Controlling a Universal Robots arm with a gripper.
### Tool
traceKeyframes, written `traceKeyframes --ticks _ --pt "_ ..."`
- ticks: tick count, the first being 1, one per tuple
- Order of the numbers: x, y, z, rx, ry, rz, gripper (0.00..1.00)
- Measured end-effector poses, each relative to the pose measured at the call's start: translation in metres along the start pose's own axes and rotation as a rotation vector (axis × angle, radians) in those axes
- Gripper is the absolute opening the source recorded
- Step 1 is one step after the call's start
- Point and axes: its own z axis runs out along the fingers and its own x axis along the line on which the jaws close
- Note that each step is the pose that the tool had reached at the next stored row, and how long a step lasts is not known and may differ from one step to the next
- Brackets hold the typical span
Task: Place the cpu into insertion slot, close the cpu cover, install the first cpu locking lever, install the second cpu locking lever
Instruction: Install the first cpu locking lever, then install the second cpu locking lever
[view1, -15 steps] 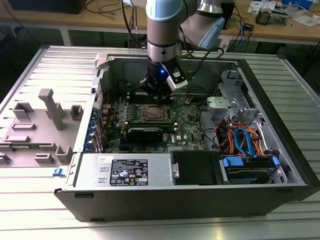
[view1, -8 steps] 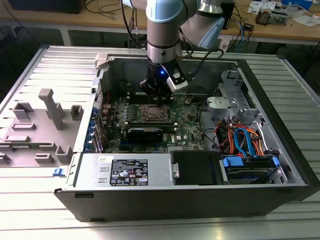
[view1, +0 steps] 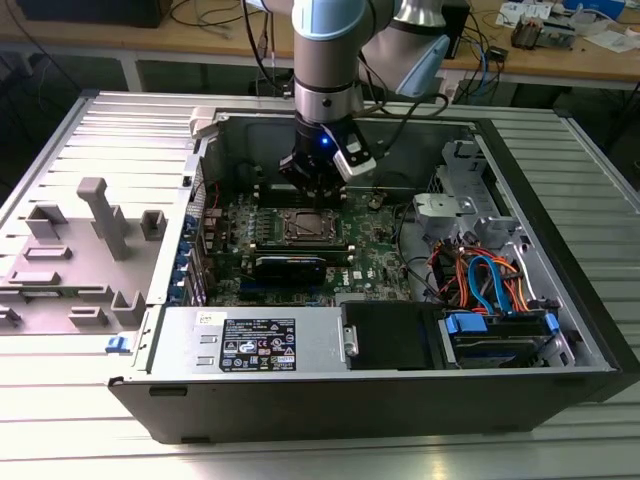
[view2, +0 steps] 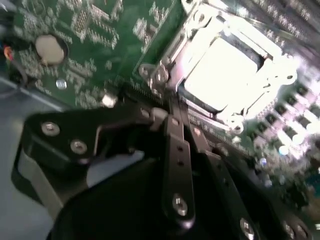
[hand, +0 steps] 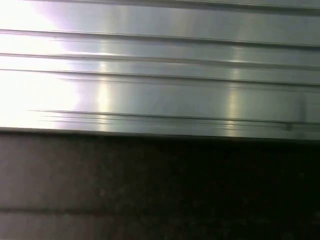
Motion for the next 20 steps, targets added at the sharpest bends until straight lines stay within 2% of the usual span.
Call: traceKeyframes --ticks 1,2,4,5,8,20 --pt "0.0000 0.0000 -0.0011 0.0002 0.0000 0.000 0.11" --pt "-0.0001 0.0001 -0.0015 0.0035 0.0002 0.000 0.11" --pt "-0.0001 0.0000 -0.0016 0.0395 0.0018 -0.001 0.11" --pt "-0.0001 0.0000 -0.0016 0.0485 0.0021 -0.002 0.11" --pt "-0.0001 0.0000 -0.0017 0.0505 0.0023 -0.002 0.11" --pt "0.0000 -0.0001 -0.0017 0.0496 0.0023 -0.002 0.11"
